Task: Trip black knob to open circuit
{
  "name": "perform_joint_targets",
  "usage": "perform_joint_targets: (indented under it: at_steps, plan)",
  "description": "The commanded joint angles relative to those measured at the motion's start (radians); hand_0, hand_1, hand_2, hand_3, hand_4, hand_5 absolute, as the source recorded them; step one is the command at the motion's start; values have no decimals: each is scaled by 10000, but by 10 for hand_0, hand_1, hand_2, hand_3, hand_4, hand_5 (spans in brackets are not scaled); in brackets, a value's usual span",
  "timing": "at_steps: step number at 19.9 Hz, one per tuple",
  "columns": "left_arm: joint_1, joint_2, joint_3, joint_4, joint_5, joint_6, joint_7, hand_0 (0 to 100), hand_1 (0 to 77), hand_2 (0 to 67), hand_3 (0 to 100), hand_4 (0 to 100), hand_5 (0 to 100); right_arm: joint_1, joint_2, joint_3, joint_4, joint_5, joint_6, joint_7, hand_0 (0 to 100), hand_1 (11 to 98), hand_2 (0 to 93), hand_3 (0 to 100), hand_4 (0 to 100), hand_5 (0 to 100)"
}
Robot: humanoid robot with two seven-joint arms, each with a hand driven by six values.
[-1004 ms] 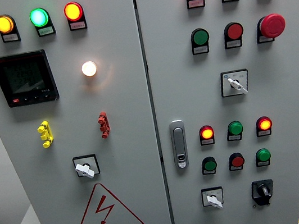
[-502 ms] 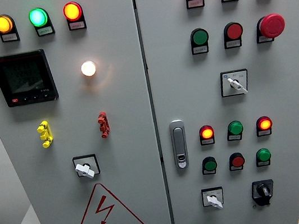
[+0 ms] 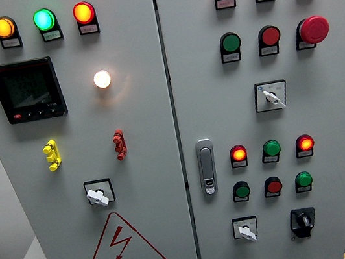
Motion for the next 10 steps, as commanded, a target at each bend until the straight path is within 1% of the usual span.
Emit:
perform_joint_targets:
  at_steps: [1, 3, 5, 6, 7, 9, 10]
  plan:
    - [4, 1, 4, 4, 0, 0, 0, 0, 39, 127, 213, 67, 17, 528, 7, -72, -3, -20, 10, -312, 618, 539, 85, 423, 418, 640]
    - [4, 1, 4, 4, 0, 0, 0, 0, 40, 127, 213, 67, 17, 911, 7, -72, -18, -20, 10, -420, 617, 546, 82, 426, 440, 651]
    - [4, 1, 4, -11, 0, 0, 0, 0, 39, 127, 213, 67, 17, 1234, -24, -26, -64, -35, 10, -634, 617, 557, 81, 438, 467, 662]
    - [-11, 1, -11, 4, 0, 0, 0, 0, 38, 127, 213, 67, 17, 1448, -24, -26, -110, -35, 10, -696, 613, 572, 82, 448, 486, 671]
    - [4, 1, 4, -11, 0, 0, 0, 0, 38, 127, 213, 67, 17, 1617, -39, -11, -171, -35, 10, -697, 623, 576, 82, 458, 503, 683]
    - [-11, 1, -12, -11, 0, 0, 0, 0, 38, 127, 213, 67, 17, 1909, -39, -11, -263, -35, 10, -727, 643, 578, 81, 464, 517, 695]
    - [-12, 1, 4, 4, 0, 0, 0, 0, 39, 127, 213, 67, 17, 2062, -24, -11, -279, -35, 10, -803, 656, 578, 80, 467, 526, 698]
